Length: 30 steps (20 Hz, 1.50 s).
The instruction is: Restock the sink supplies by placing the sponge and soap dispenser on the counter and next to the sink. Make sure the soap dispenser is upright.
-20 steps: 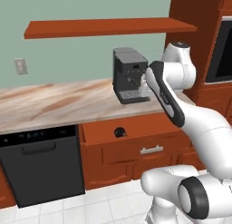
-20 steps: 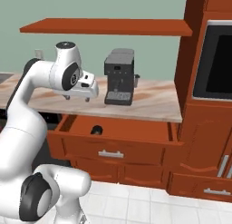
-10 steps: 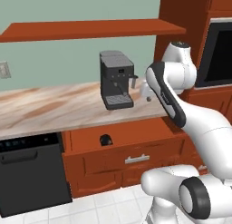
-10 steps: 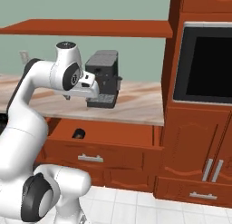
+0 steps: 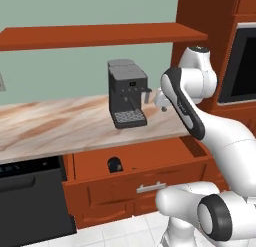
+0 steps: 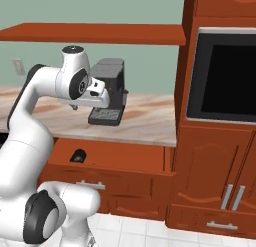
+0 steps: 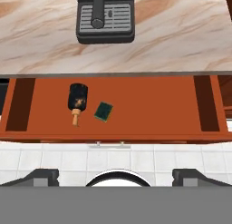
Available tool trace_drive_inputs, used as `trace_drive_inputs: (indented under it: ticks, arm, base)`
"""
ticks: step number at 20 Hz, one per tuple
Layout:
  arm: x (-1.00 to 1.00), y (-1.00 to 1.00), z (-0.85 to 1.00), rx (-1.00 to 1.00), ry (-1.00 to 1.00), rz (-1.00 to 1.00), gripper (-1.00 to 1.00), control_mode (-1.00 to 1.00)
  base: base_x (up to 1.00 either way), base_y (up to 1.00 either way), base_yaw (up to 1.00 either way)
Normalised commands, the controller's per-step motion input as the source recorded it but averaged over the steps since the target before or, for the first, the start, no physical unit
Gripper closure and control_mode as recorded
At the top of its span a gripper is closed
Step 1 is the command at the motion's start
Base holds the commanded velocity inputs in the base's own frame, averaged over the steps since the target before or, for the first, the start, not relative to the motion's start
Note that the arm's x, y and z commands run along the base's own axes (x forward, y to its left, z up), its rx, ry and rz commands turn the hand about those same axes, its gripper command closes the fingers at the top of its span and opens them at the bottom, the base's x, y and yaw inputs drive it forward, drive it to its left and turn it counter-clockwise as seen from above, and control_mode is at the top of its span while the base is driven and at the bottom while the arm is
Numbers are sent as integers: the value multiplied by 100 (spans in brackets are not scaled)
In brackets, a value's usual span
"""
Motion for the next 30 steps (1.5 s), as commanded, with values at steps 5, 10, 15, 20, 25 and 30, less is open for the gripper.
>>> trace_drive_inputs:
  ticks: [5,10,15,20,25,30]
  arm:
    - [0,0,0,0,0,0,-100,100]
    - [0,0,0,0,0,0,-100,100]
    - [1,-1,-18,0,0,0,-100,-100]
    - [17,16,-100,-3,11,0,-100,-100]
    - [9,34,-100,-3,15,0,-100,-100]
    - [2,17,-100,0,5,0,-100,-100]
  base:
    - [33,-14,0]
    - [6,-13,0]
    - [0,0,0]
    - [0,0,0]
    - [0,0,0]
    - [0,0,0]
